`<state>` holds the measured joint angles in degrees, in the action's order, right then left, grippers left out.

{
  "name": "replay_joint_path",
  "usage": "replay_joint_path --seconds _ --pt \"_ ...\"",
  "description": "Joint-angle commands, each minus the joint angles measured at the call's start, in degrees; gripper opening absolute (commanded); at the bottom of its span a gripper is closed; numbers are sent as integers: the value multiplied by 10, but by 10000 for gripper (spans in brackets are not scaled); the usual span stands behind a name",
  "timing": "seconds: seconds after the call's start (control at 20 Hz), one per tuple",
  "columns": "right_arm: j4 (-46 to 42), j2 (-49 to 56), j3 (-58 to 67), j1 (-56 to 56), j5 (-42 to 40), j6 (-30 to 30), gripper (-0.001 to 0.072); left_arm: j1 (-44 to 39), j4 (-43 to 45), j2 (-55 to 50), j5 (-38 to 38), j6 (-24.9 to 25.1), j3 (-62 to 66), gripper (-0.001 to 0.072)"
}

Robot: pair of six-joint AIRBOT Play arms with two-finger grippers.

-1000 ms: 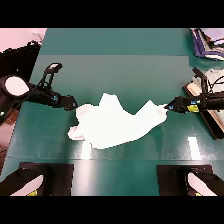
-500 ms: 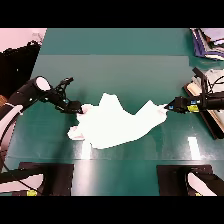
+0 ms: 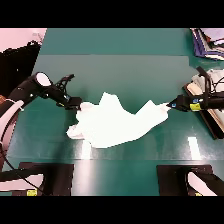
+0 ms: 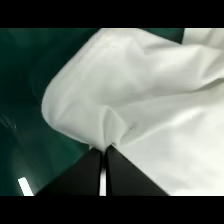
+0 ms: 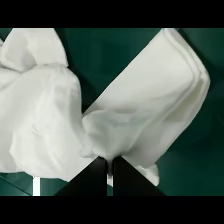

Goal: Fold the shirts.

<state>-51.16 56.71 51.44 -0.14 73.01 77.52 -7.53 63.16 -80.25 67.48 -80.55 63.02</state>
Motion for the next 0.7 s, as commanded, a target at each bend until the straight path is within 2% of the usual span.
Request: replay_joint_path --seconds 0.0,0.15,0.2,0.25,0.3,0.5,0.55,0.65 --pt "0 0 1 -56 -35 -1 16 1 49 43 4 -1 40 29" --pt "0 0 0 -105 -49 -30 17 1 68 93 5 -2 58 29" --pt "0 0 0 -115 -53 -45 76 1 68 104 6 -2 58 29" --pt "0 0 0 -126 -54 -46 320 1 68 108 10 -2 58 29" --pt "0 0 0 -137 -49 -45 396 1 68 110 18 -2 58 29" --pt "0 0 -39 -174 -4 -45 385 1 68 110 29 -2 57 29" --pt "2 0 -64 -176 -7 -45 382 1 67 110 28 -2 57 30" --pt "13 0 -109 -175 -34 -45 331 1 67 110 29 -2 57 30"
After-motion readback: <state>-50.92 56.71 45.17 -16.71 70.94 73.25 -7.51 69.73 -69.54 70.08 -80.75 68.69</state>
